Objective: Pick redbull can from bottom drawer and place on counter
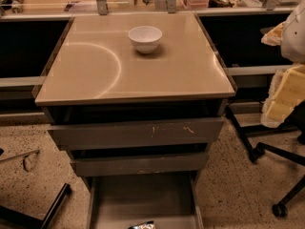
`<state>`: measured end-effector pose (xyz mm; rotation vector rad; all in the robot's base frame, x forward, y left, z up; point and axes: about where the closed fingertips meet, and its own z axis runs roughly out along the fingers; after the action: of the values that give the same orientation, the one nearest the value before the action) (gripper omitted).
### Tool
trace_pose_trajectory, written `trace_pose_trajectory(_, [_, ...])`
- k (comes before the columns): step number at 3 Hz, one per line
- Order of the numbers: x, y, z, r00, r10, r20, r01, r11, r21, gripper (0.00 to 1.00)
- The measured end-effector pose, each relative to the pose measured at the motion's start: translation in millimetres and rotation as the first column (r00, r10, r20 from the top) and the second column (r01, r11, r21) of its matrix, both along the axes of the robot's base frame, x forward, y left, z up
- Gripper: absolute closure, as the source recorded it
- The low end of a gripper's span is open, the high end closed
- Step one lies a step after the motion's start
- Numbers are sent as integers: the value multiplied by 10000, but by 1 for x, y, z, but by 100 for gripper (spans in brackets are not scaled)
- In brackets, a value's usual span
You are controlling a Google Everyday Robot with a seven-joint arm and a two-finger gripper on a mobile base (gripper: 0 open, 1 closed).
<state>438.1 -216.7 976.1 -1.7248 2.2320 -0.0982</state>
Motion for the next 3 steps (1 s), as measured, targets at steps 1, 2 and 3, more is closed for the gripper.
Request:
trace_pose_trajectory(1, [0, 0, 0, 10000, 0, 0, 0, 10000, 0, 0])
trace_pose_trajectory(2, [0, 0, 0, 10000, 0, 0, 0, 10000, 0, 0])
trace_pose_trajectory(3, [-37, 39, -199, 9946, -74, -1034, 253, 9845, 1736, 0])
